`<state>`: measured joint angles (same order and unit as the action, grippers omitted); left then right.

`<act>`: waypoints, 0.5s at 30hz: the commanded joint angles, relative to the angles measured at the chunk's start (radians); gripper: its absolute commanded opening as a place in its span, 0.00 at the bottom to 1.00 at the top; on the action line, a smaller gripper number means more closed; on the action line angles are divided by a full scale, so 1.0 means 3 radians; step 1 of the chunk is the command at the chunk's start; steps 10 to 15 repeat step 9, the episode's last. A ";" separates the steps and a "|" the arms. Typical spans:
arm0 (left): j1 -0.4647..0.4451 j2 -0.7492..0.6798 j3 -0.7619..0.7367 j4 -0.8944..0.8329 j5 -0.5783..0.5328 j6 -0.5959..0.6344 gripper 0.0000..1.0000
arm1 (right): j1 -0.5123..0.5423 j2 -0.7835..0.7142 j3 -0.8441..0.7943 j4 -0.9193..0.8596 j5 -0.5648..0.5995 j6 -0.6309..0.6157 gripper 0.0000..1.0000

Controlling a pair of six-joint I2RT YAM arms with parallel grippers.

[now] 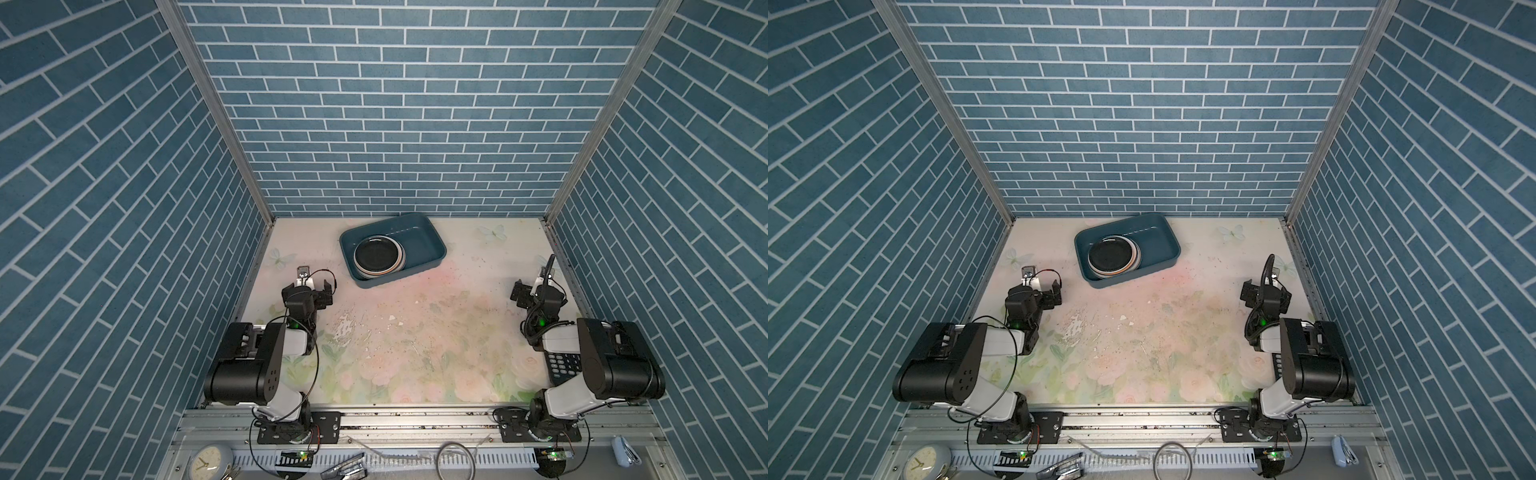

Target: Place the plates into the plastic bin on the countertop

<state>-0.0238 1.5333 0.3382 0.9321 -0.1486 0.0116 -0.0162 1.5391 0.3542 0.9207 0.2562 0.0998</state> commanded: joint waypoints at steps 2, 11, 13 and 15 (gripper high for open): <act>0.0008 -0.0035 0.0059 -0.0047 -0.0003 0.0018 1.00 | -0.0007 0.0008 0.0039 -0.0003 -0.0024 0.0000 0.99; -0.0002 -0.0030 0.0074 -0.0072 0.0022 0.0042 1.00 | -0.0007 0.0008 0.0044 -0.0020 -0.0030 -0.0005 0.99; -0.0002 -0.0030 0.0074 -0.0072 0.0022 0.0042 1.00 | -0.0007 0.0008 0.0044 -0.0020 -0.0030 -0.0005 0.99; -0.0002 -0.0030 0.0074 -0.0072 0.0022 0.0042 1.00 | -0.0007 0.0008 0.0044 -0.0020 -0.0030 -0.0005 0.99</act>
